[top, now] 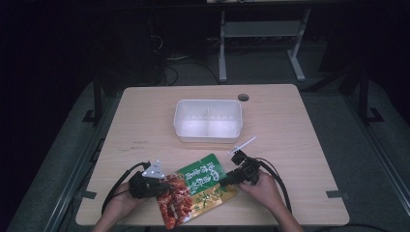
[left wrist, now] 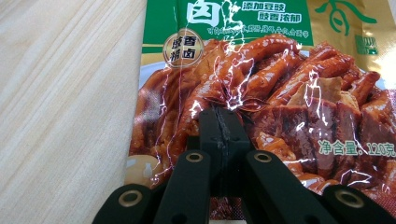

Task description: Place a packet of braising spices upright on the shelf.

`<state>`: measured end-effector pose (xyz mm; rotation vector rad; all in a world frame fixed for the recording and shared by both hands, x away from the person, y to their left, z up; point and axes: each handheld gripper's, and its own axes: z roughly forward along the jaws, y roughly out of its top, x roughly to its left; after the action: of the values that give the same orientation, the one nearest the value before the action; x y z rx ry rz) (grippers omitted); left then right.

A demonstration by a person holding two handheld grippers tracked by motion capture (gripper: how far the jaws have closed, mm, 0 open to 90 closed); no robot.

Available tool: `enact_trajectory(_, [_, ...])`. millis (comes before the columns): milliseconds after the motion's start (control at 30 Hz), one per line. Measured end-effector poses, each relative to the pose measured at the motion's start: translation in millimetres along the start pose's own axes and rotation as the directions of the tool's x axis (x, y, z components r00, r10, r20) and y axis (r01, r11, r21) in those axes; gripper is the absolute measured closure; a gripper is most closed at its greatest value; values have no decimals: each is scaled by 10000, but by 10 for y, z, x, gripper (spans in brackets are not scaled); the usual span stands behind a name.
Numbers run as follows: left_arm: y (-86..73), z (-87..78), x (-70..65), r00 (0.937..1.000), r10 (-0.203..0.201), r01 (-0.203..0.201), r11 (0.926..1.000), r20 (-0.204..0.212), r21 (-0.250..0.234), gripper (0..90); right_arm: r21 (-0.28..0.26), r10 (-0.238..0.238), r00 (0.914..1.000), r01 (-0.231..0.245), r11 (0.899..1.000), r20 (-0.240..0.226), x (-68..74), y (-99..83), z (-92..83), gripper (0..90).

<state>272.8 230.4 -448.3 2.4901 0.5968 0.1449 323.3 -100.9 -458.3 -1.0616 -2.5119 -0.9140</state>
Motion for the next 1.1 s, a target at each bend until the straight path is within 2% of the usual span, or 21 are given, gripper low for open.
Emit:
enact_trajectory(67, [2,2,-3,10000,6,-6,10000,-23,-2,900,-105,-39,9999,38,9999,-162,13,11,7,598])
enact_trajectory(167, [4,5,-2,10000,28,-28,10000,-23,-3,900,-444,-21,9974,-10,9990,-716,51,45,-7,654])
enact_trajectory(233, [6,9,-4,10000,8,-8,10000,-24,-28,900,-356,-57,9963,27,9994,-854,75,79,11,660])
enact_trajectory(367, [7,9,-7,10000,34,-34,10000,-47,-19,900,46,-32,9967,35,10000,-808,100,107,99,667])
enact_trajectory(467, [7,11,-8,10000,20,-20,10000,-42,-31,900,137,-77,9976,86,9999,-684,118,120,163,707])
enact_trajectory(500, [6,11,-8,10000,13,-14,10000,-36,-39,900,179,-71,9986,81,9998,-524,129,127,183,760])
enact_trajectory(933, [22,4,-43,9995,207,-207,9998,-253,3,875,-5,238,9973,-239,9997,-689,129,136,167,884])
enact_trajectory(1033, [20,-15,-39,9994,189,-191,9998,-276,-76,858,-174,338,9956,-354,9992,-877,121,139,143,892])
enact_trajectory(1100, [15,-50,-26,9995,136,-145,9995,-283,-298,841,-309,407,9937,-442,9985,-1041,117,143,115,894])
